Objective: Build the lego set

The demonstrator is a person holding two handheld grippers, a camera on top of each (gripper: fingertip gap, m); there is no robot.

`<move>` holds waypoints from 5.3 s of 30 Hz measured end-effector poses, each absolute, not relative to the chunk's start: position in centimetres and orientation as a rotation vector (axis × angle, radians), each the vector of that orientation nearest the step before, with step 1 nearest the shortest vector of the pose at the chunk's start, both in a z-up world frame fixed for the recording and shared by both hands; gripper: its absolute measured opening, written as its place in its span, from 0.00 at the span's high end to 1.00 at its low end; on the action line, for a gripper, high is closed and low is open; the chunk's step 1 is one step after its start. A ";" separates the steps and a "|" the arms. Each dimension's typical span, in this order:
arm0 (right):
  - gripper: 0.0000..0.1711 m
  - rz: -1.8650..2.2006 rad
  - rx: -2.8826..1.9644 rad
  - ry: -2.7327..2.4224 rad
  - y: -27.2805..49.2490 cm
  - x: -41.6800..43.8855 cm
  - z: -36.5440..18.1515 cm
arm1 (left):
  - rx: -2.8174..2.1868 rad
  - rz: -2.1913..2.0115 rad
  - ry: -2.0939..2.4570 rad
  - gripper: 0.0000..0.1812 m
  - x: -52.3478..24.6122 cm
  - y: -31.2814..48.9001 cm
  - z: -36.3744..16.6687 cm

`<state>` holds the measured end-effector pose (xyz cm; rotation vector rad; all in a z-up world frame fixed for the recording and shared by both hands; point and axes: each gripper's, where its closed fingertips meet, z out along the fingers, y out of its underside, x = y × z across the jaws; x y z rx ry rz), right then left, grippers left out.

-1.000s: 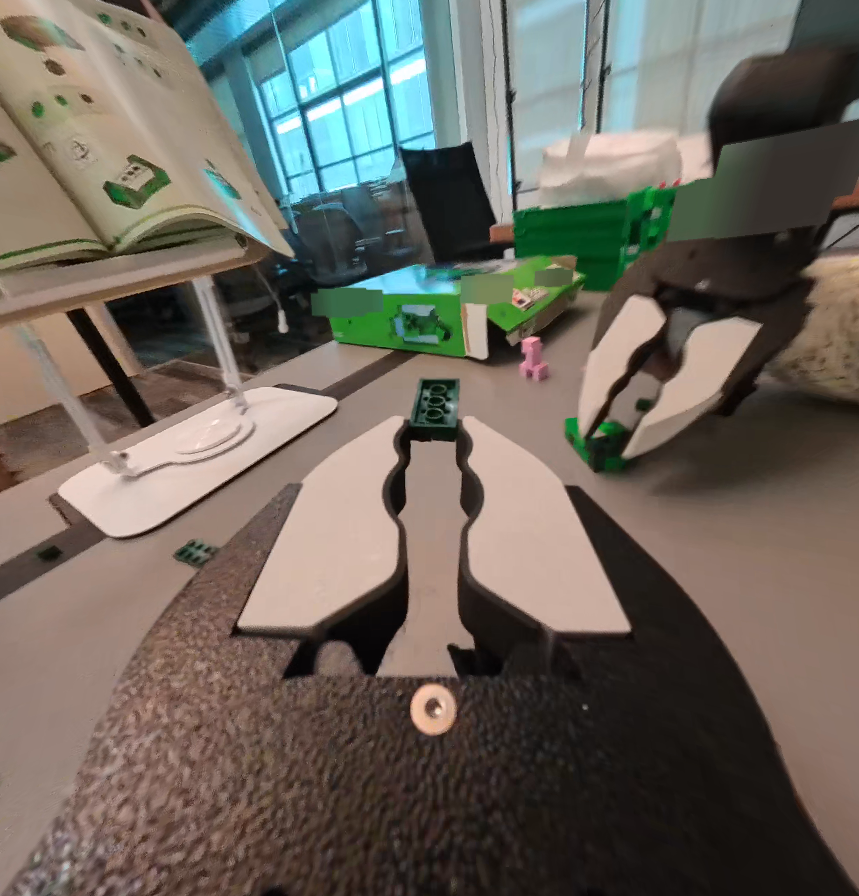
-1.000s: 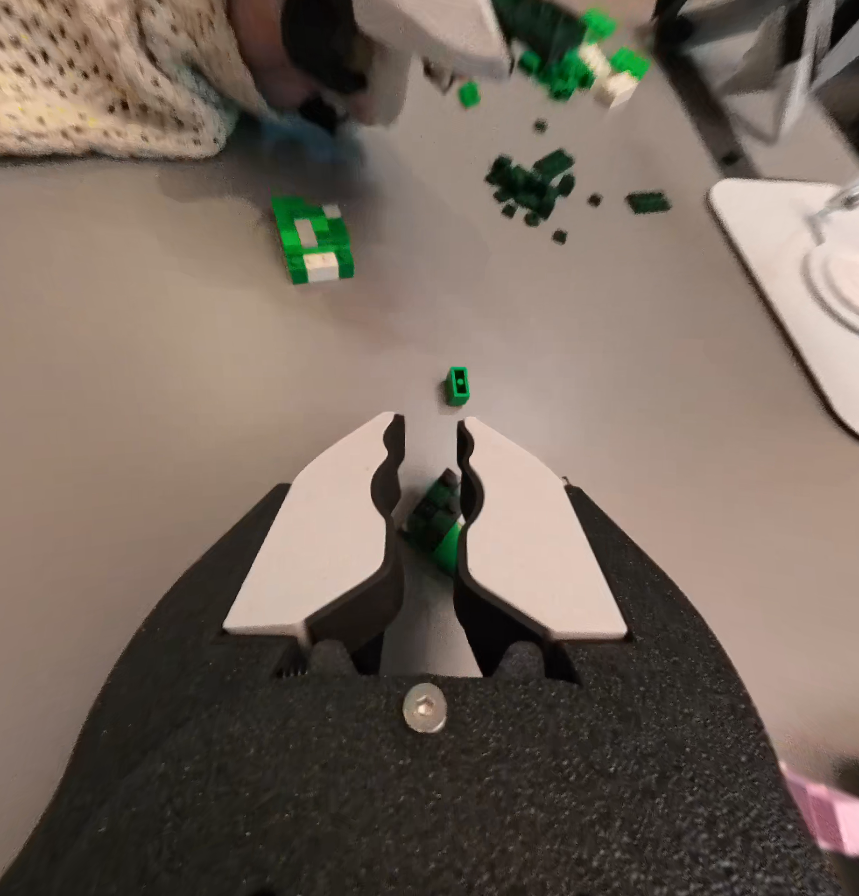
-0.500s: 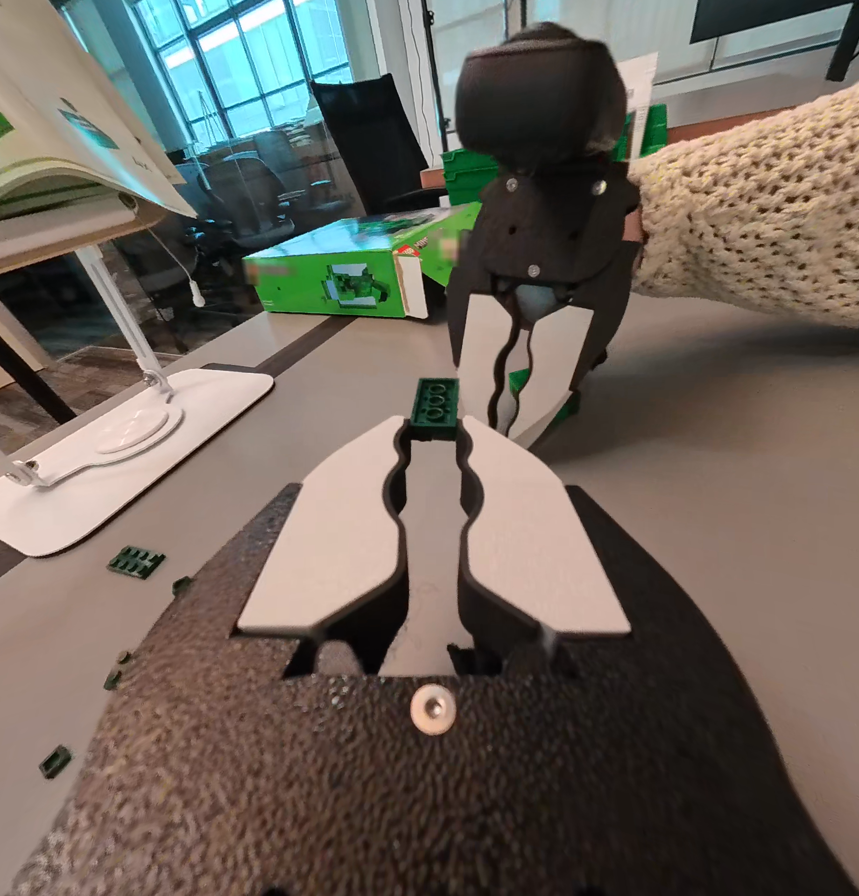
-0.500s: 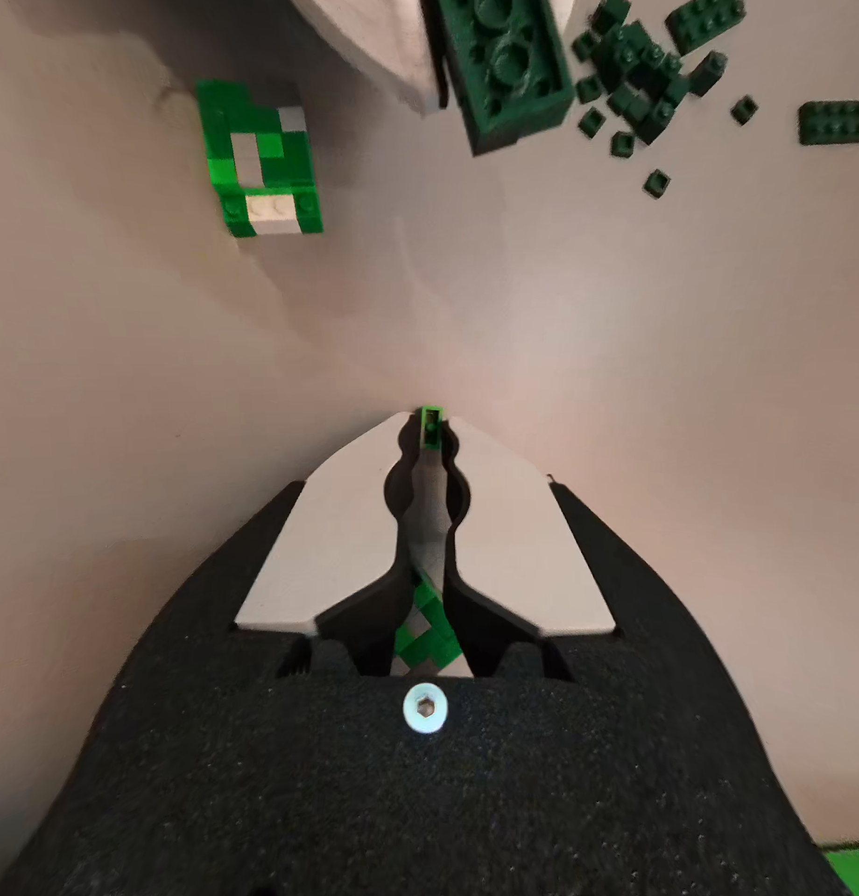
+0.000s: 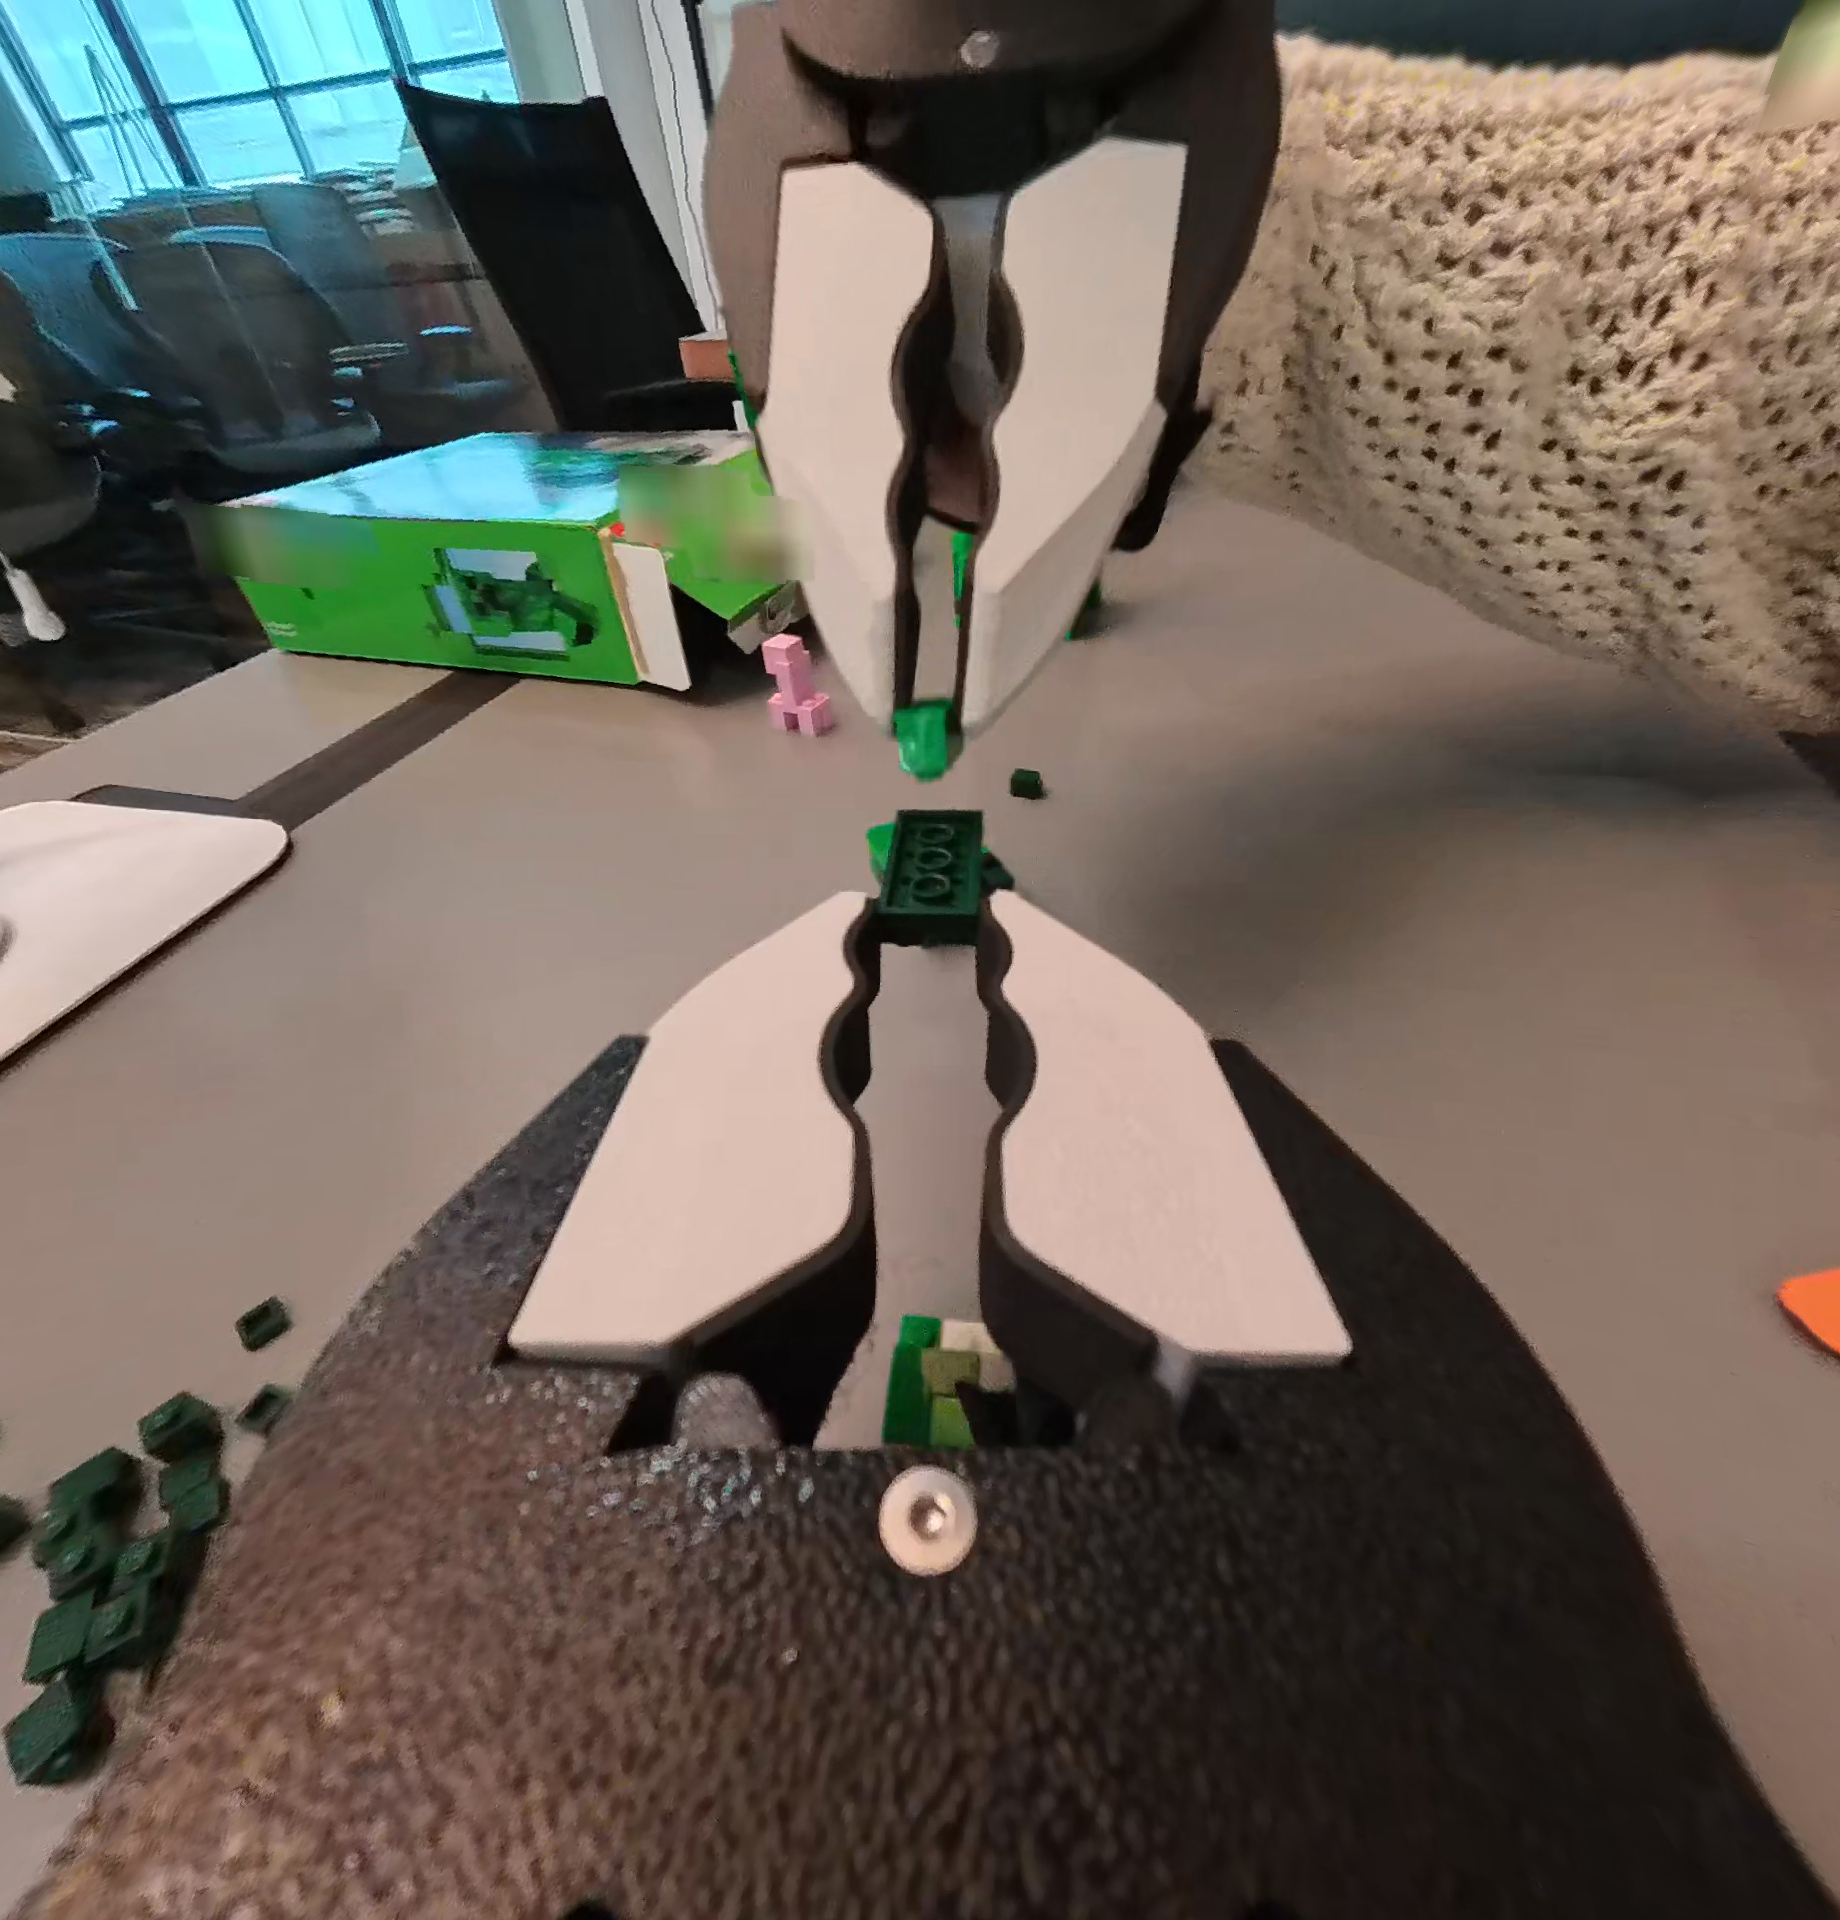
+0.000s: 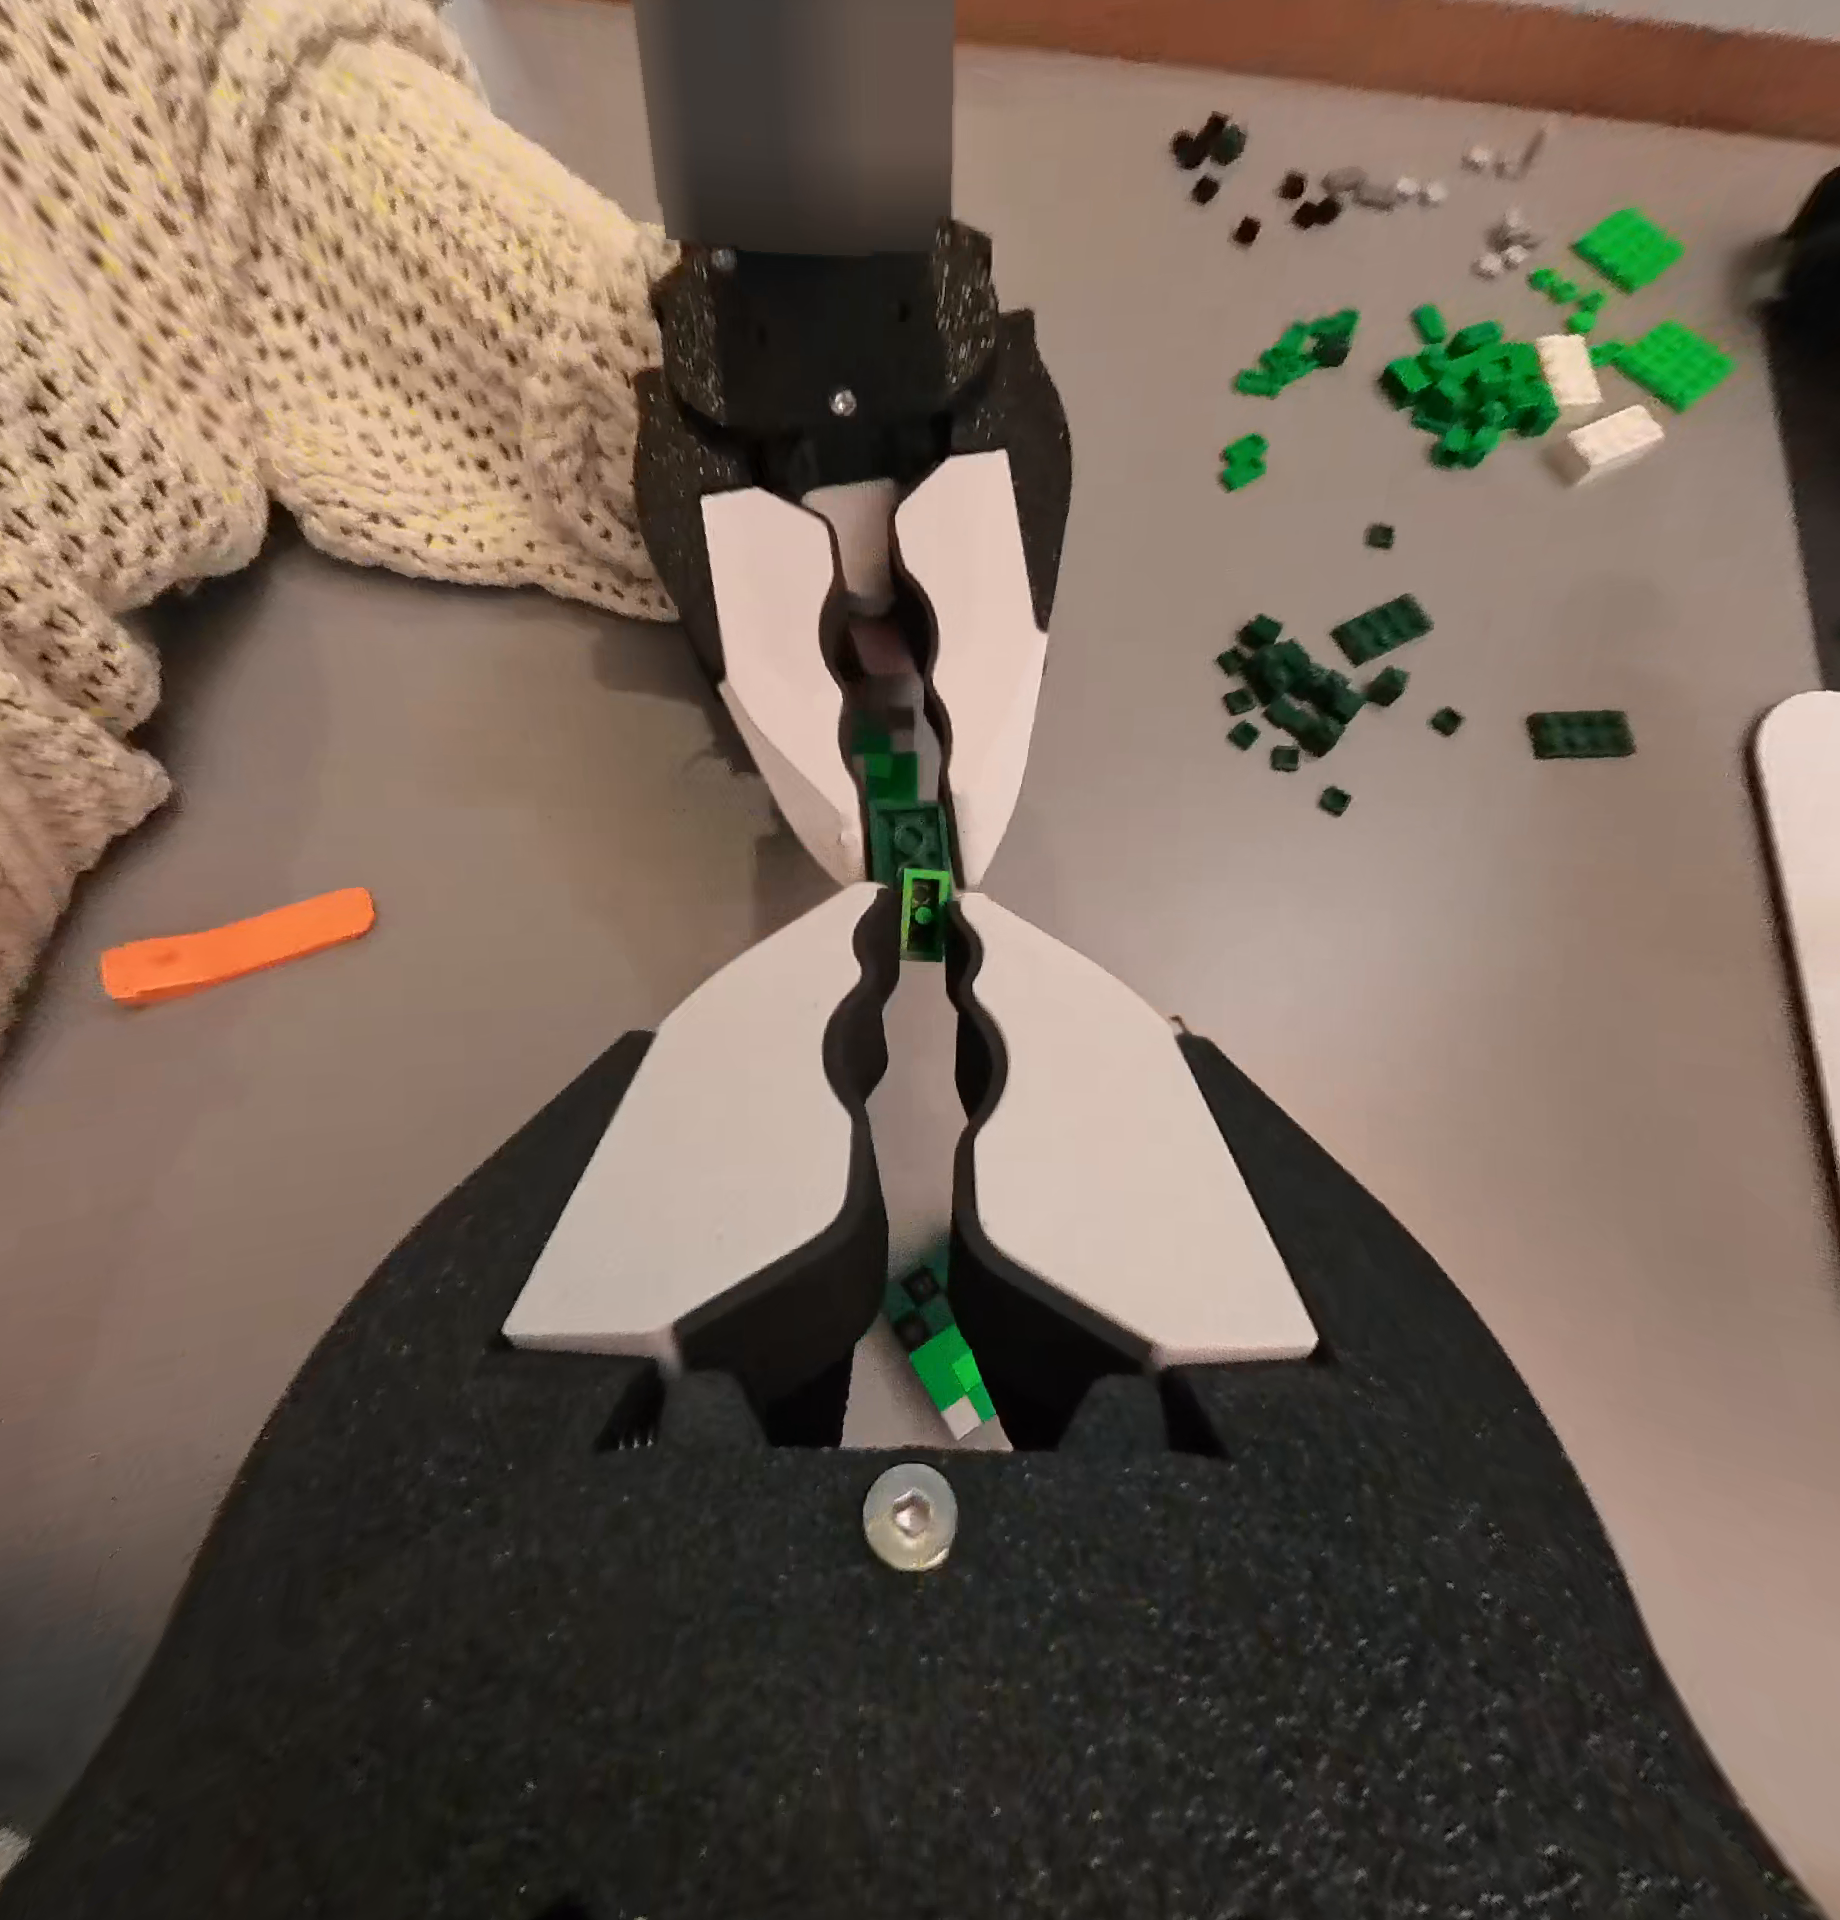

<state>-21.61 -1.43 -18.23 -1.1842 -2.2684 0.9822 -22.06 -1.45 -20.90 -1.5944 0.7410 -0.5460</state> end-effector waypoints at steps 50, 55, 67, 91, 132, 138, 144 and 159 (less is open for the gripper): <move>0.95 0.626 -1.132 -2.489 -2.6 -22.6 -19.5 | -1.586 -0.630 0.747 0.90 -21.9 -2.0 -20.7; 0.92 0.627 -1.103 -2.469 -2.7 -22.5 -19.2 | -1.586 -0.629 0.747 0.90 -21.9 -2.0 -20.7; 0.83 0.620 -1.037 -2.321 -2.8 -21.4 -19.0 | -1.587 -0.627 0.740 0.90 -21.9 -2.0 -20.6; 0.68 -0.396 -0.553 -1.670 0.3 -24.6 -20.1 | -1.596 -0.632 0.680 0.90 -22.5 -1.6 -20.4; 0.76 -0.034 -0.847 -1.528 1.0 -22.7 -20.1 | -1.543 -0.789 0.560 0.90 -23.5 -1.5 -19.2; 0.81 0.230 -1.068 -1.508 3.3 -18.2 -21.4 | -1.391 -0.860 0.497 0.90 -24.8 -1.8 -17.4; 0.89 0.635 -1.448 -1.643 5.6 -12.6 -24.0 | -1.234 -0.511 0.475 0.90 -25.7 -1.8 -15.3; 0.90 0.566 -1.795 -1.677 6.4 -6.9 -28.0 | -1.199 -0.184 0.450 0.90 -22.7 -3.1 -14.7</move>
